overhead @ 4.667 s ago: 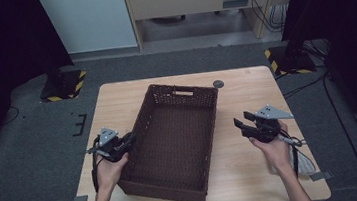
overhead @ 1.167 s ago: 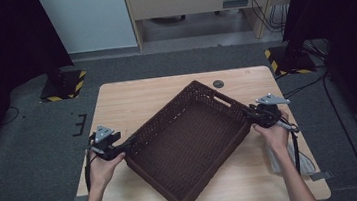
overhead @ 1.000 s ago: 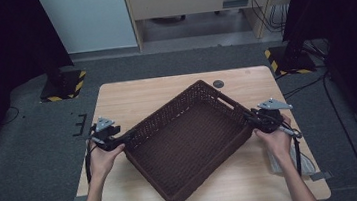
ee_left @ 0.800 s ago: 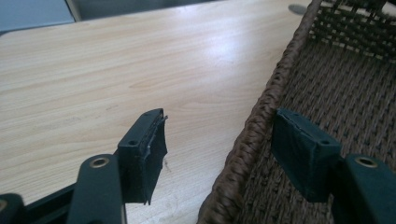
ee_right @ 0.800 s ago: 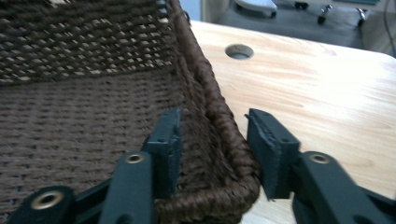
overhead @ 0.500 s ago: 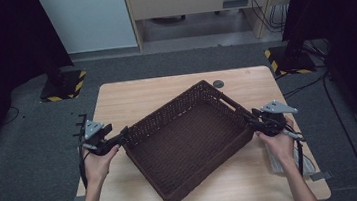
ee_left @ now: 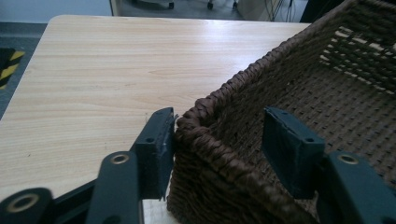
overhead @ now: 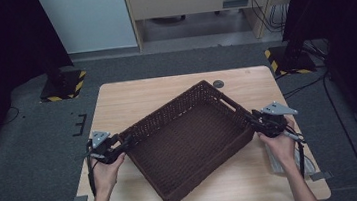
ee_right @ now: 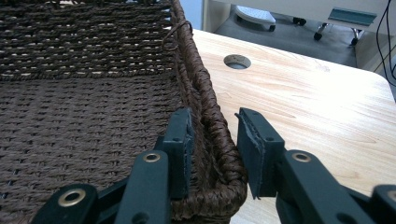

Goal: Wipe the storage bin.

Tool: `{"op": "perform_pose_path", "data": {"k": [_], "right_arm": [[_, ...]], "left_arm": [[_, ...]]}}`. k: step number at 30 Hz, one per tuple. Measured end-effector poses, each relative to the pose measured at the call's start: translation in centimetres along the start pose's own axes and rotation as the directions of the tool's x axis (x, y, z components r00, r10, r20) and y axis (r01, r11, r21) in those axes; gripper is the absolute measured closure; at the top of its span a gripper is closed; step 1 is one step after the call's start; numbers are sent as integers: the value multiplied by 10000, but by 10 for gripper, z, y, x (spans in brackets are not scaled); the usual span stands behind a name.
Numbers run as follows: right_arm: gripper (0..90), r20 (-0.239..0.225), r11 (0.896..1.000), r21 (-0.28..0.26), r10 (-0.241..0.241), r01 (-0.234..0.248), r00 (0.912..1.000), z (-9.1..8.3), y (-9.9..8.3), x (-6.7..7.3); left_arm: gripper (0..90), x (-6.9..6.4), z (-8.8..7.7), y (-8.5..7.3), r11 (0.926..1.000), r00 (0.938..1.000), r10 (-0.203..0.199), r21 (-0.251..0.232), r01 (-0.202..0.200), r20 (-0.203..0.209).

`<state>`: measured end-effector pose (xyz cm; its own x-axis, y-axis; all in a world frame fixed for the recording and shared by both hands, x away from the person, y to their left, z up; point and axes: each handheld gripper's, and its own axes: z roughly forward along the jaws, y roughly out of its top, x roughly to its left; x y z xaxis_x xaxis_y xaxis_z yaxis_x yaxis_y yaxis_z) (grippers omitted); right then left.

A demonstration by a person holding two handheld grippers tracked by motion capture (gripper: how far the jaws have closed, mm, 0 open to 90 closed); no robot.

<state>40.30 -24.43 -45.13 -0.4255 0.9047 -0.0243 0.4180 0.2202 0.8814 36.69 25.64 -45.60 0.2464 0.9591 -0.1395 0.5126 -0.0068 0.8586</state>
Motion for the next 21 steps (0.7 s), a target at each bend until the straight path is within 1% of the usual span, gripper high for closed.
{"op": "perform_pose_path", "data": {"k": [2, 4, 5, 6, 7, 8, 10, 11, 12, 13, 14, 15, 16, 17, 18, 21], "right_arm": [[658, -55, 10000, 43, -43, 43, 10000, -3, -1, 1], [649, -81, 10000, 55, -14, 14, 10000, -7, -3, 3], [644, -100, 10000, 61, -20, 21, 9999, -9, -5, 4], [640, -82, 10000, 50, -21, 22, 10000, -15, -9, 8], [640, -82, 10000, 50, -21, 22, 10000, -15, -9, 8], [638, -62, 10000, 17, 2, -2, 10000, -17, -10, 9], [633, -137, 9998, 1, 219, -219, 9997, -23, -13, 10], [632, -184, 9996, 48, 266, -265, 9995, -25, -13, 10], [632, -292, 9996, 83, 284, -282, 9992, -27, -13, 9], [631, -322, 9996, 25, 298, -297, 9990, -27, -12, 9], [614, -373, 9996, -30, 294, -295, 9989, -27, -11, 7], [605, -276, 9997, -153, 165, -169, 9995, -28, -9, 6], [605, -276, 9997, -153, 165, -169, 9995, -28, -9, 6], [606, -249, 9997, -186, 129, -134, 9996, -28, -9, 5], [611, -269, 9997, -209, 153, -159, 9995, -27, -9, 5], [639, -422, 9999, -49, 117, -119, 9990, -24, -11, 5]], "left_arm": [[419, -1, 6, 2, 10000, 9999, 40, -63, -41, -159], [417, 0, 13, 5, 10000, 9997, -26, -63, 25, -244], [414, 0, 17, 8, 10000, 9997, -8, -44, 7, -255], [430, 1, 20, 11, 10000, 9996, 41, 28, -41, -271], [430, 2, 23, 13, 10000, 9997, 27, 22, -26, -227], [439, 4, 28, 17, 9999, 9999, 48, 124, -46, -136], [450, 6, 32, 21, 9997, 9999, 150, 211, -148, -62], [448, 6, 33, 23, 9992, 9995, 281, 275, -278, -116], [433, 6, 33, 23, 9992, 9994, 310, 277, -305, -179], [402, 6, 31, 23, 9995, 9995, 245, 217, -240, -206], [376, 5, 27, 23, 9997, 9997, 193, 127, -191, -120], [354, 3, 19, 21, 9997, 9997, 245, -7, -245, -89], [346, 3, 19, 21, 9997, 9997, 245, -7, -245, -89], [346, 1, 12, 18, 9995, 9994, 326, -14, -326, -85], [339, -1, 6, 16, 9996, 9996, 264, -85, -264, -20], [320, -12, -11, 7, 9999, 9994, 121, -106, -117, 310]]}}
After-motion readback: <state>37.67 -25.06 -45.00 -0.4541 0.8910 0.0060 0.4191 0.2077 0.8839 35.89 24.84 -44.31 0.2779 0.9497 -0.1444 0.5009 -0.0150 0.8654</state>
